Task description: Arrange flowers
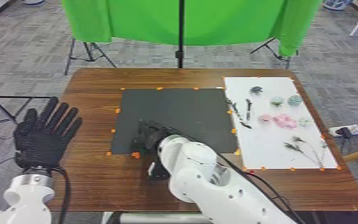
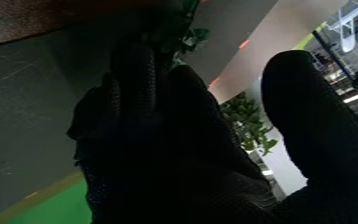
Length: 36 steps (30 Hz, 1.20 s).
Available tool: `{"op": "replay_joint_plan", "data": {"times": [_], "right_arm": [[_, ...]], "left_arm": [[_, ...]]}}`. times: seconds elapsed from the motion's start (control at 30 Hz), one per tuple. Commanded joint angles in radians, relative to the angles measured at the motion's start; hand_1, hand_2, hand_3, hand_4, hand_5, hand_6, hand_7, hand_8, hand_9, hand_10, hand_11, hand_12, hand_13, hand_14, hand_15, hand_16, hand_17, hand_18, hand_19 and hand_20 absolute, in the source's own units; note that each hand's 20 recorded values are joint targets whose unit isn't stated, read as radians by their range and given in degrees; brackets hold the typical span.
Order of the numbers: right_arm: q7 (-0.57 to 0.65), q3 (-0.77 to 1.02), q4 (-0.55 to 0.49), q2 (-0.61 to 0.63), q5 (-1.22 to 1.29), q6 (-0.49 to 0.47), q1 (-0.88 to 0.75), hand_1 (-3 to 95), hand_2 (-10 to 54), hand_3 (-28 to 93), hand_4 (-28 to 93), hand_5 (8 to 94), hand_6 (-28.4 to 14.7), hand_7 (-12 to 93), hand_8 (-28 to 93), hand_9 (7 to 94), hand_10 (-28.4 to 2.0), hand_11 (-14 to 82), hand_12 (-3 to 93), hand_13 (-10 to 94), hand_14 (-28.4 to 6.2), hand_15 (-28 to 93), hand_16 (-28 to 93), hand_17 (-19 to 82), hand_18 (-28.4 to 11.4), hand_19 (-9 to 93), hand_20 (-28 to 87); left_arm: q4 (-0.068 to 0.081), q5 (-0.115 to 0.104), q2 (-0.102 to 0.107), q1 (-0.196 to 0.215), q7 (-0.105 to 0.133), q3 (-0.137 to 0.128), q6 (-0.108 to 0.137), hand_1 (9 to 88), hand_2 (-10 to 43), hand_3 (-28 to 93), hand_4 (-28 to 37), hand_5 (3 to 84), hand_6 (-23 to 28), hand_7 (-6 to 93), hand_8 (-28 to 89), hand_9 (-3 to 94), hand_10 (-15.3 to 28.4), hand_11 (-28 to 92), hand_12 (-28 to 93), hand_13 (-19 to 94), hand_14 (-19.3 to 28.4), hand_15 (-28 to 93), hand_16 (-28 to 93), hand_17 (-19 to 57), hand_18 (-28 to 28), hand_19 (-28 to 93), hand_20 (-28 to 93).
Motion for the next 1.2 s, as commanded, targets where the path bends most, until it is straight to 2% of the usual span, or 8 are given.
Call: {"op": "replay_joint_plan", "data": {"times": [0.03,0.4,0.53,0.77,0.83,0.97,1.07,1.2], "right_arm": [[0.024,0.000,0.021,-0.005,0.000,0.019,-0.010,31.1,4.3,77,-21,50.6,-17.2,3,-10,45.4,-25.1,15.9,15.8,45,-22.0,72,16,26,-26.8,89,44],[0.051,-0.014,0.011,-0.002,-0.018,0.044,-0.003,30.9,8.4,78,-22,50.8,-17.4,3,-10,46.4,-25.4,16.0,15.4,45,-22.3,72,16,27,-27.0,89,42],[0.043,-0.010,-0.004,-0.002,-0.001,0.026,0.001,29.8,7.9,78,-21,50.5,-17.7,3,-10,46.5,-25.7,15.9,15.3,45,-22.4,71,16,27,-27.1,90,41],[0.040,-0.009,-0.036,0.003,0.019,0.029,0.000,28.8,7.0,77,-21,51.7,-14.1,5,-9,45.9,-26.0,14.9,15.1,44,-23.3,70,16,27,-27.5,89,39],[0.027,-0.018,-0.042,0.009,-0.024,0.042,0.001,28.6,7.0,77,-21,52.2,-13.7,5,-9,45.8,-26.2,14.5,15.1,44,-23.4,70,16,27,-27.4,89,38],[0.038,-0.011,-0.069,0.019,-0.006,0.065,0.007,28.6,7.2,76,-20,54.7,-12.8,6,-9,45.0,-27.4,12.1,13.9,45,-24.2,69,15,27,-27.8,89,37],[0.018,0.002,-0.118,0.057,-0.025,0.086,0.004,28.3,6.9,76,-20,55.6,-11.7,6,-10,43.6,-28.1,10.5,13.1,45,-24.5,67,15,28,-28.0,90,37],[0.048,0.116,-0.219,0.153,-0.027,0.145,-0.056,28.2,7.7,74,-20,57.9,-10.0,6,-10,43.8,-28.3,9.3,12.1,47,-24.6,64,14,32,-28.3,93,42]], "left_arm": [[0.010,0.000,-0.001,-0.001,-0.013,0.006,-0.002,23.5,15.6,76,-28.3,39.9,6.3,8.8,-8,31.4,11.7,12,10,25,12.7,21,-3,-4.1,11.7,21,13],[0.008,-0.003,-0.006,0.006,-0.005,0.003,0.000,23.6,15.5,76,-28.3,39.9,6.2,8.9,-8,31.5,11.8,12,10,25,12.7,21,-3,-4.1,11.8,21,14],[0.006,-0.003,-0.008,0.012,-0.002,0.001,-0.002,23.6,15.5,76,-28.3,40.0,6.3,8.9,-8,31.5,11.8,12,10,25,12.7,21,-3,-4.1,11.8,21,14],[0.005,-0.003,-0.013,0.012,0.000,0.002,-0.001,23.6,15.6,76,-28.3,39.9,6.2,8.9,-8,31.5,11.7,12,10,25,12.8,21,-3,-4.1,11.8,21,14],[0.001,-0.003,-0.014,0.015,0.000,0.000,0.005,23.6,15.6,76,-28.3,40.0,6.2,8.9,-8,31.5,11.8,12,10,25,12.8,21,-3,-4.1,11.8,21,14],[-0.003,0.000,-0.022,0.023,0.009,-0.002,-0.007,24.5,17.5,76,-28.2,40.0,6.1,9.1,-8,31.5,11.7,12,10,25,12.8,22,-3,-4.1,11.8,21,14],[-0.011,0.001,-0.043,0.044,0.022,-0.017,-0.014,24.2,16.9,76,-28.2,40.1,6.1,9.1,-8,31.5,11.6,12,10,25,12.8,22,-3,-4.1,11.8,21,14],[-0.023,0.017,-0.058,0.057,0.012,-0.039,-0.038,24.1,16.4,76,-28.3,40.1,6.1,9.1,-8,31.5,11.7,12,10,25,12.8,22,-3,-4.1,11.8,21,14]]}}
